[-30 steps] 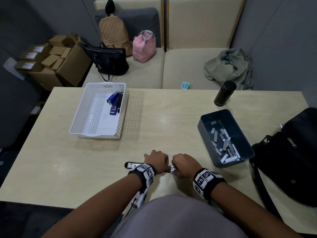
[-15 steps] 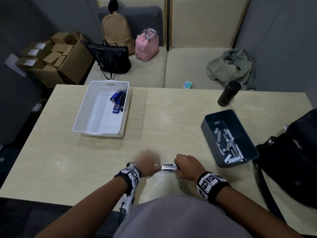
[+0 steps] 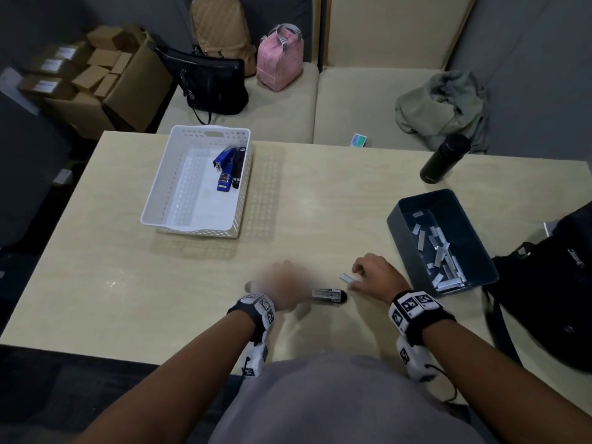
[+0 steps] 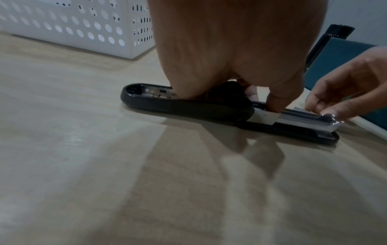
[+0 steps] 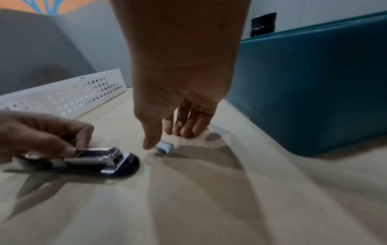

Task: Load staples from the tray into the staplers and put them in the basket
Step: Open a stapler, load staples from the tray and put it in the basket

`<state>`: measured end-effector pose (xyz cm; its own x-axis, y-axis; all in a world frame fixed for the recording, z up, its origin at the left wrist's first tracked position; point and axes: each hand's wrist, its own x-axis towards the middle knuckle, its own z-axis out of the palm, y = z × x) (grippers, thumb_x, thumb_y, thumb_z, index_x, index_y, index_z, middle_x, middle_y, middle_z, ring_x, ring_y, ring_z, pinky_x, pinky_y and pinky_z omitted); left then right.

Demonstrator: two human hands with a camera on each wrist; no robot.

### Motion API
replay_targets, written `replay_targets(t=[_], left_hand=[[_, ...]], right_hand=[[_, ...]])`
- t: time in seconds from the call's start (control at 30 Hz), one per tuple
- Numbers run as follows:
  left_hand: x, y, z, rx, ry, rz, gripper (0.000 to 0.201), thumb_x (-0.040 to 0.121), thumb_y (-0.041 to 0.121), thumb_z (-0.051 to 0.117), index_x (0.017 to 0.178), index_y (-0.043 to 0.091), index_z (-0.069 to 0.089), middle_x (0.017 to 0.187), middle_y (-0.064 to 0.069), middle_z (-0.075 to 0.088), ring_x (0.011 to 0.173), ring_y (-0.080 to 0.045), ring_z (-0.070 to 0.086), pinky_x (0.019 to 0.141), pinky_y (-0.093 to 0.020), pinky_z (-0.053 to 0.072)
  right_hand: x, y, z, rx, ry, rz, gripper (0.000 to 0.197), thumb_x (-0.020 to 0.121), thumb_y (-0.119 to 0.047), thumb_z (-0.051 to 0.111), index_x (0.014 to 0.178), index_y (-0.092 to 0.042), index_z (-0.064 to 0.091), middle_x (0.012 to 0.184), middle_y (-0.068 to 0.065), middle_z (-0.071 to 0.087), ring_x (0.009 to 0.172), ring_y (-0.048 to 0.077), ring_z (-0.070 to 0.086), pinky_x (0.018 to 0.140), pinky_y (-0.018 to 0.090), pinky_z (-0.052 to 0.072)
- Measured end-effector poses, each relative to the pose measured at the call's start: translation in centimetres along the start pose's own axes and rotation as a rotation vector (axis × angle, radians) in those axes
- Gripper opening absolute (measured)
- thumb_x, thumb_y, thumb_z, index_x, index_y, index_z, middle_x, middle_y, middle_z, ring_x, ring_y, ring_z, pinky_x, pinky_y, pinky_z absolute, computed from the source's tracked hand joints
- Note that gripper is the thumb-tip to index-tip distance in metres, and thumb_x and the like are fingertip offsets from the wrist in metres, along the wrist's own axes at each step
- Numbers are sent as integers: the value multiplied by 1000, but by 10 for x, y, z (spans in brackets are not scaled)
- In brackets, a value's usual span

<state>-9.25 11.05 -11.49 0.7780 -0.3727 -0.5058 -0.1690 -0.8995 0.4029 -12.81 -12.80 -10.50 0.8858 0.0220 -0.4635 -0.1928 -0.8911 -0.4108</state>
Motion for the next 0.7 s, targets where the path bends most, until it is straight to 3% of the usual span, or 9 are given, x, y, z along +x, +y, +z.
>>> replay_targets(t=[0.17,0.3,0.4,0.5,0.6,0.7], left_hand=[[3,-1,-1,6,-9,0,21,77,43,68,89,26,63,107,-2,51,106,-24,43,82,-38,29],[6,-3,-3,2,-19,0,21,78,43,67,89,26,64,107,-1,52,107,-24,43,83,-38,29],[7,-3,-2,-7,-21,-3,21,78,43,68,89,26,64,108,-2,52,108,-25,43,85,-39,29],[9,-1,-3,-33,14,-15,23,79,44,67,90,25,63,107,-2,53,109,-26,43,83,-38,27],[12,2,-4,-34,24,-27,24,80,44,66,92,24,64,109,-4,54,110,-27,43,85,-39,29],[13,3,-5,-27,16,-37,25,81,45,67,93,24,64,111,-4,55,111,-27,43,89,-40,30]], right_hand=[[1,-9,9,-86,17,-7,18,77,-25,74,81,-15,59,94,1,54,86,20,54,71,34,46],[3,-14,3,102,72,-18,6,86,-19,62,81,-16,62,85,1,64,79,21,59,70,35,49],[0,-19,-1,316,-15,-68,11,89,-12,59,95,-17,67,75,1,70,72,16,65,69,26,51],[1,-26,-6,340,-136,-149,26,90,-9,57,109,-23,67,80,1,72,63,4,62,68,14,50],[4,-32,-10,290,-159,-147,25,91,-14,60,111,-23,72,89,-1,75,65,-2,62,62,4,43],[5,-36,-13,336,-163,-121,21,89,-14,64,104,-21,75,84,3,75,64,3,64,57,3,41]])
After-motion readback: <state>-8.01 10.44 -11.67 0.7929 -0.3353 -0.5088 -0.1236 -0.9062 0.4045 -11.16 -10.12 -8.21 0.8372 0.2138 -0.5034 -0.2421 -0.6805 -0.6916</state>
